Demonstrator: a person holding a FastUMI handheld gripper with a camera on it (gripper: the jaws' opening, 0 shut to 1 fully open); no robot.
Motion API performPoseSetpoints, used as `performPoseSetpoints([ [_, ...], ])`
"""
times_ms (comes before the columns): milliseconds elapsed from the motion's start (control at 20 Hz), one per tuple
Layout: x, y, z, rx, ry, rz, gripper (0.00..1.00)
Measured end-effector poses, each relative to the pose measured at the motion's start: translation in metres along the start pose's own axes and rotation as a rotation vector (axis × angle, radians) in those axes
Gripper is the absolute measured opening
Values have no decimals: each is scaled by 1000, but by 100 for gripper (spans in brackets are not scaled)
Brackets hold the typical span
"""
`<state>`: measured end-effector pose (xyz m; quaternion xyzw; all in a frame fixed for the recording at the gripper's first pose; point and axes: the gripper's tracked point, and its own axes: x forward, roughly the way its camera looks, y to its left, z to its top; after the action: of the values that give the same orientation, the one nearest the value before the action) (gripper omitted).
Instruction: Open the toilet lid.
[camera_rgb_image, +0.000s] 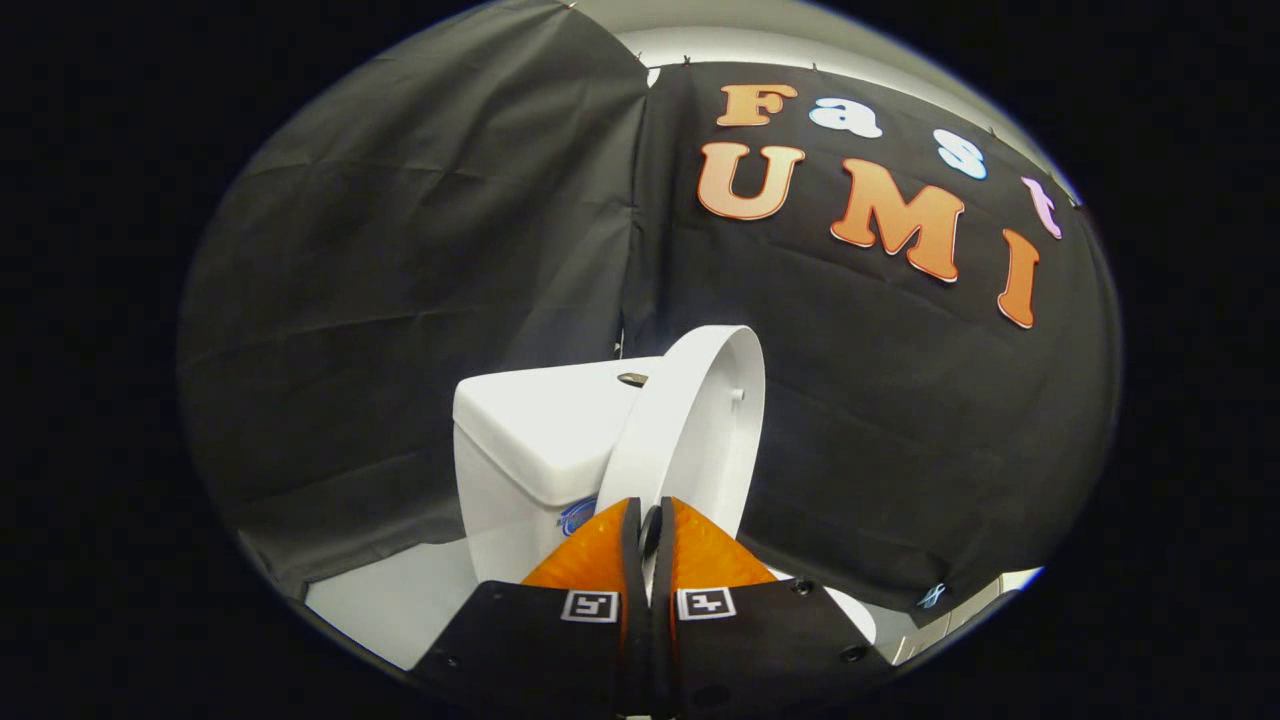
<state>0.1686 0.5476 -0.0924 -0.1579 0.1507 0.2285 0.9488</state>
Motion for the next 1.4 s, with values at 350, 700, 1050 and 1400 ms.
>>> performPoseSetpoints([
  [350, 0, -6, -2, 57, 3, 0, 9],
  [700, -8, 11, 4, 116, -7, 121, 79],
  [1050, -47, -79, 38, 232, -104, 35, 93],
  [1400, -149, -248, 28, 222, -197, -197, 93],
])
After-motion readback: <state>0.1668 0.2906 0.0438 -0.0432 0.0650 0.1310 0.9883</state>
